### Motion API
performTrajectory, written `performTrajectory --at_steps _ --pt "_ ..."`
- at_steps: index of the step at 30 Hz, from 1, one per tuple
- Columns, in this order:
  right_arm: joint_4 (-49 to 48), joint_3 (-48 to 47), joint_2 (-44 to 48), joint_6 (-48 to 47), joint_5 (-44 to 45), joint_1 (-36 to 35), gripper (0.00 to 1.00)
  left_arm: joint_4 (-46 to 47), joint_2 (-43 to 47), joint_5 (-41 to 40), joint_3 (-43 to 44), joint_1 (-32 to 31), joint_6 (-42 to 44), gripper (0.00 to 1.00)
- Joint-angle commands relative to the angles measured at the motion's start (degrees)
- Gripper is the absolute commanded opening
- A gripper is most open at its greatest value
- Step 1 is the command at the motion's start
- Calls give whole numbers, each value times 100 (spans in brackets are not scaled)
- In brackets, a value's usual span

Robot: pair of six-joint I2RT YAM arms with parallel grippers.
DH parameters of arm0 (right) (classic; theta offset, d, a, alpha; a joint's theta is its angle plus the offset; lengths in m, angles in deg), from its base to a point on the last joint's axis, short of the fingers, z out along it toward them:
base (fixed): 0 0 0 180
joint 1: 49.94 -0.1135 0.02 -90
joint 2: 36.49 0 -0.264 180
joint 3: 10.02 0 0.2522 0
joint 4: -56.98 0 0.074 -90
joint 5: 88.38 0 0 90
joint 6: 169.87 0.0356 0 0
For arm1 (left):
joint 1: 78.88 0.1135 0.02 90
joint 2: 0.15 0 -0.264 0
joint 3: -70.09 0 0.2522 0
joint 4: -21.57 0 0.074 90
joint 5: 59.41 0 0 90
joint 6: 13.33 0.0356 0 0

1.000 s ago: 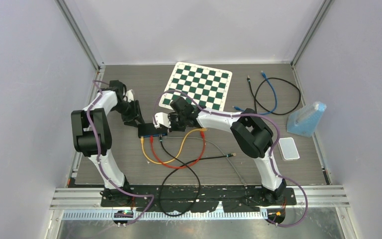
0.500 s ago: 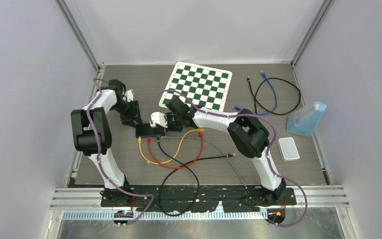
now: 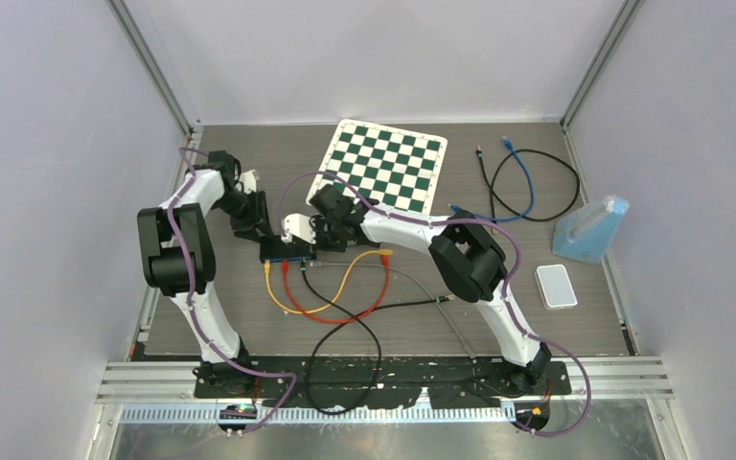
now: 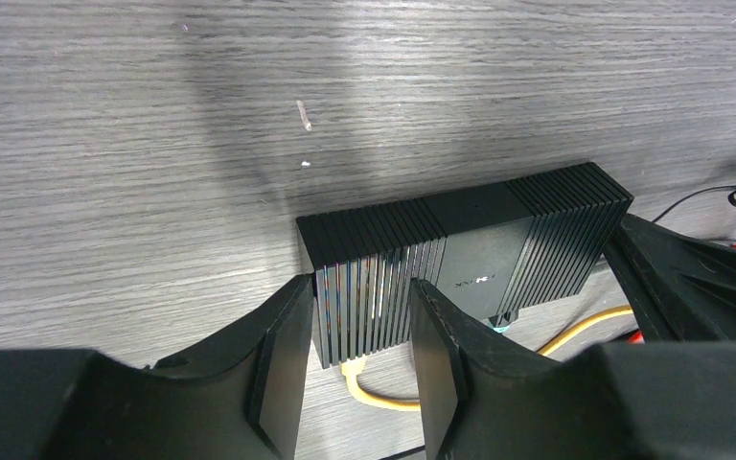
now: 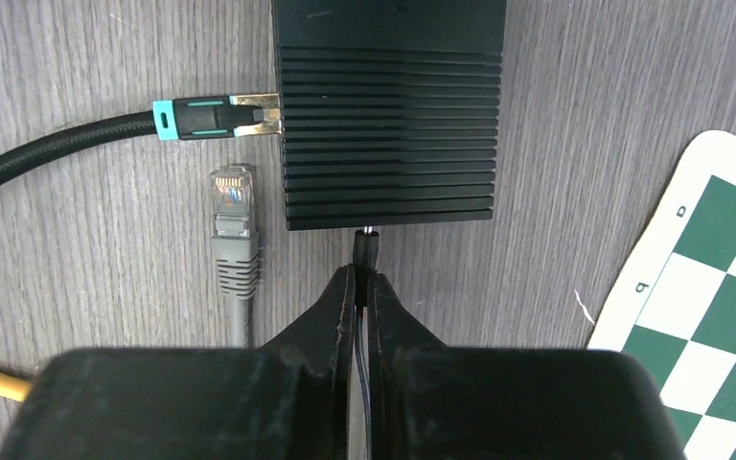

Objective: Insert the plug into the switch port
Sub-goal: Move the switch port to the center of the board.

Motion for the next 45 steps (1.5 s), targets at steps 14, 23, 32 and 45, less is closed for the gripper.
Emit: performTrajectory --at_steps 14,23,32,45 --pt "-1630 39 145 537 -230 -300 5 14 76 1206 -207 -111 -145 43" --pt "-2138 -28 111 729 -80 -439 5 -64 139 1465 -349 -104 -366 42" --pt "-2267 -90 133 652 -257 -564 5 429 272 1924 -748 -139 -641 41" --pt "-2649 63 370 339 -2 -738 5 473 363 1956 -880 -174 -828 40"
